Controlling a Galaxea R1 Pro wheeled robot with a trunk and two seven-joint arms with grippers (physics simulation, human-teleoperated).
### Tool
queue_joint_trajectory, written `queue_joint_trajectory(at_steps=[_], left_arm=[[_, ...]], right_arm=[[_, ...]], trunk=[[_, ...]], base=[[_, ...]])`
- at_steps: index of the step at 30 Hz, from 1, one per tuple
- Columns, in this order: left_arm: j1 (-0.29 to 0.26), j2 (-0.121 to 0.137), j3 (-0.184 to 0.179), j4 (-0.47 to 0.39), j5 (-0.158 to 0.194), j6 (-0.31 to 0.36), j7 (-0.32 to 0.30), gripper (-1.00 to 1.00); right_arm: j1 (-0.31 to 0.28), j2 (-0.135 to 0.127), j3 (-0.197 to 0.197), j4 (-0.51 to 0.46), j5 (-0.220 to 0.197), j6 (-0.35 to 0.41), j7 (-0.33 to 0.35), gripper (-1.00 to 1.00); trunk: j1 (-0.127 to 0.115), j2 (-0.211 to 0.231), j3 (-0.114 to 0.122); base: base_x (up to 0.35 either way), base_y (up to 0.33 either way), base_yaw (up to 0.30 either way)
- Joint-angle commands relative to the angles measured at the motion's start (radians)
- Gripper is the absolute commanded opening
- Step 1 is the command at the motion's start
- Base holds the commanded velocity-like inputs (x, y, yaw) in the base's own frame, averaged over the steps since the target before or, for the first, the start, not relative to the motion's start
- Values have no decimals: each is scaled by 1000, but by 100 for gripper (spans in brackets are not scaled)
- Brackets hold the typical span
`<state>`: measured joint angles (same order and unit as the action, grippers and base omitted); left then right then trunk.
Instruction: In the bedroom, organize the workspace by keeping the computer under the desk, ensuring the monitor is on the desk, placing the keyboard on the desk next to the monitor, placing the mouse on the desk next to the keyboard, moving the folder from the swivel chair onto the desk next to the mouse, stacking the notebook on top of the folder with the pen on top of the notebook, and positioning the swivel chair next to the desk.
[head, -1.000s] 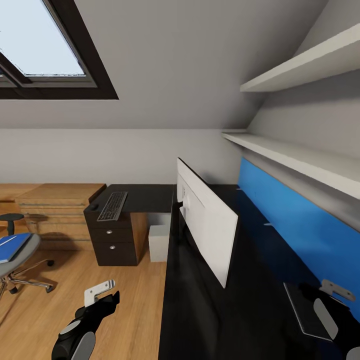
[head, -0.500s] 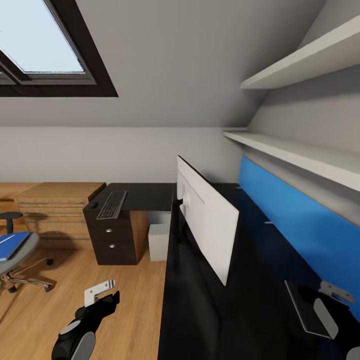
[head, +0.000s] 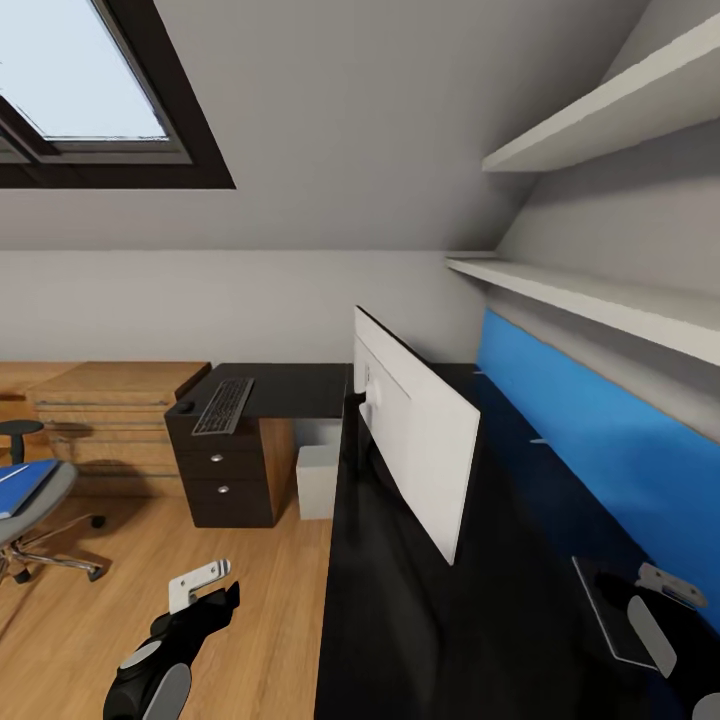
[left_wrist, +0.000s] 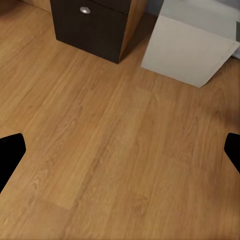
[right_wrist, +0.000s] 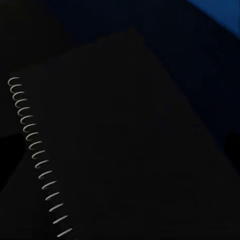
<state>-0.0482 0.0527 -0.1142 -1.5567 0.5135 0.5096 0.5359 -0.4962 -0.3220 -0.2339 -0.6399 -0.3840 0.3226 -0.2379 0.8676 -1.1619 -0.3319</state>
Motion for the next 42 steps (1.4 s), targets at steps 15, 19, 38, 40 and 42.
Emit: queue_joint_trajectory(at_steps=[15, 19, 38, 40, 42], left_arm=[[-1, 1, -2, -2, 10, 1, 10, 100], [-1, 1, -2, -1, 10, 1, 10, 100], [-1, 2, -2, -1, 11, 2, 10, 100], [-1, 2, -2, 0, 11, 2, 10, 100], [-1, 2, -2, 0, 11, 3, 10, 100]], right_arm=[[-1, 0, 1, -2, -10, 4, -6, 100], [-1, 0, 1, -2, -10, 4, -6, 100], [-1, 1, 1, -1, -7, 4, -6, 100], [0, 1, 1, -1, -7, 5, -6, 100], [-1, 1, 1, -1, -7, 5, -6, 100]], trunk=[[58, -106, -48], [73, -134, -61], [115, -211, -95], [115, -211, -95], [115, -211, -95]], base=[[0, 0, 0], [0, 0, 0], [0, 0, 0], [0, 0, 0], [0, 0, 0]])
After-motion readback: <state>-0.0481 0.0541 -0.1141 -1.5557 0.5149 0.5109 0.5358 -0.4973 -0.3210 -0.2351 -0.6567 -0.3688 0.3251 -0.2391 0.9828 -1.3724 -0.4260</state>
